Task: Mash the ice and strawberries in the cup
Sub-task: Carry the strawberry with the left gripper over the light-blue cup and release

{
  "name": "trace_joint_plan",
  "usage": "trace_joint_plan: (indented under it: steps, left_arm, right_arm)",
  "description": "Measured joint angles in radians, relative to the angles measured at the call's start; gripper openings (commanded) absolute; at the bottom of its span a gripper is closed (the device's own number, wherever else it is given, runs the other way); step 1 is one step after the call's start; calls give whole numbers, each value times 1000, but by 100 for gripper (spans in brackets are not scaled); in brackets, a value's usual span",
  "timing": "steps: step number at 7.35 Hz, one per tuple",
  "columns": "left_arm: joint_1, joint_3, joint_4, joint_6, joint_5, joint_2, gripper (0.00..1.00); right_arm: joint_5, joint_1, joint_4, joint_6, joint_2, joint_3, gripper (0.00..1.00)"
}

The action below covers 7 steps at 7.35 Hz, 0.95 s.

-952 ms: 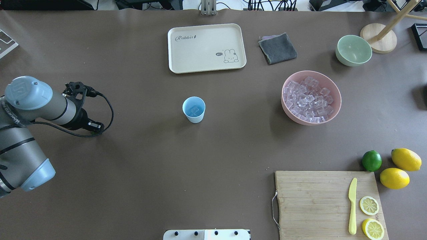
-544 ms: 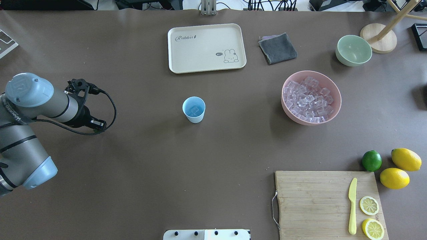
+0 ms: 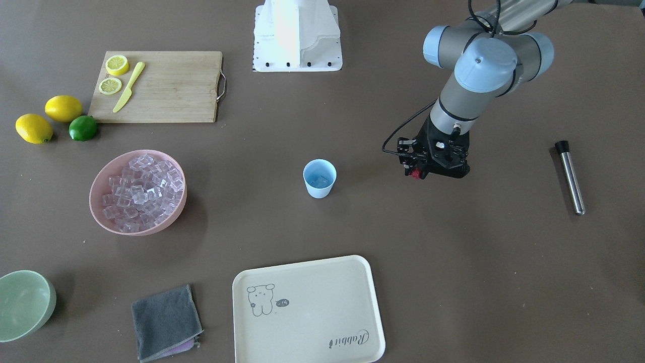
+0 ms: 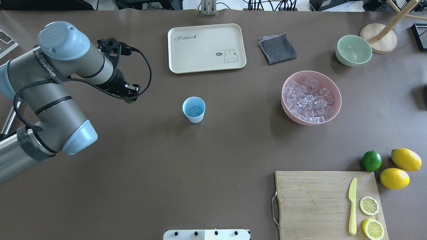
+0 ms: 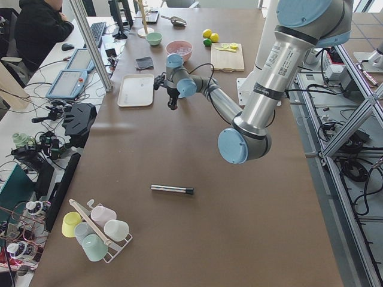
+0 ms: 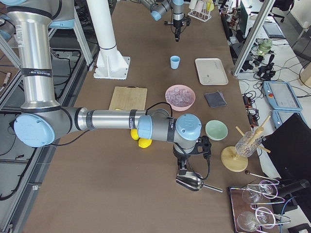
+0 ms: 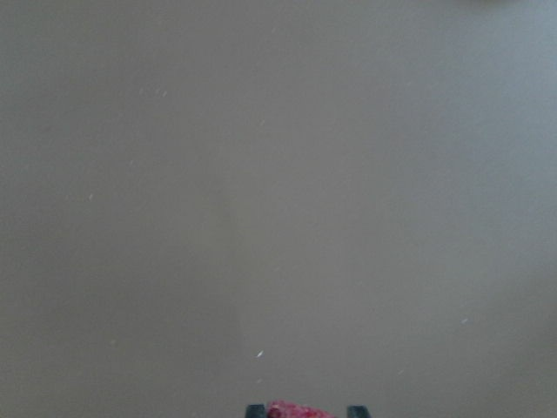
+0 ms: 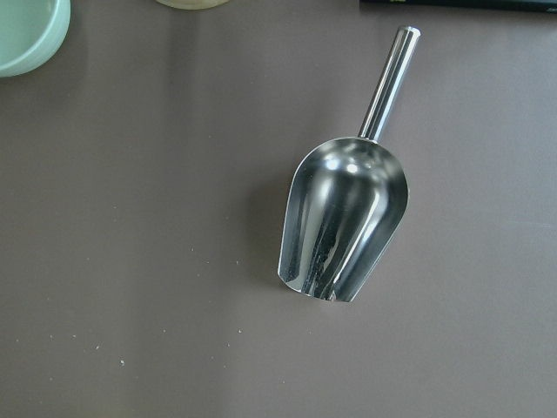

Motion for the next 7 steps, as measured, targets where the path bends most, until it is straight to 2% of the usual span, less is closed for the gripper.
trace_joint_plan:
  steps: [1,3,4,6,7]
  left_arm:
    - [15,17,45,-73,3,-88,35]
    - [93,78,56,-176,89,-208,35]
    - [129,98,45,-208,128,-239,35]
    - [155,124,13,-240,152,-262,42]
    - [157,139,-15,-245,154,-262,96]
  right_arm:
    - [0,0,0,0,0,4,99]
    - [-1,0,-1,0,0,7,99]
    - [-1,1,-2,-1,-4,13,99]
    - [-2,2,-3,-1,-14,26,99]
    - [-2,2,-3,-1,-16,29,99]
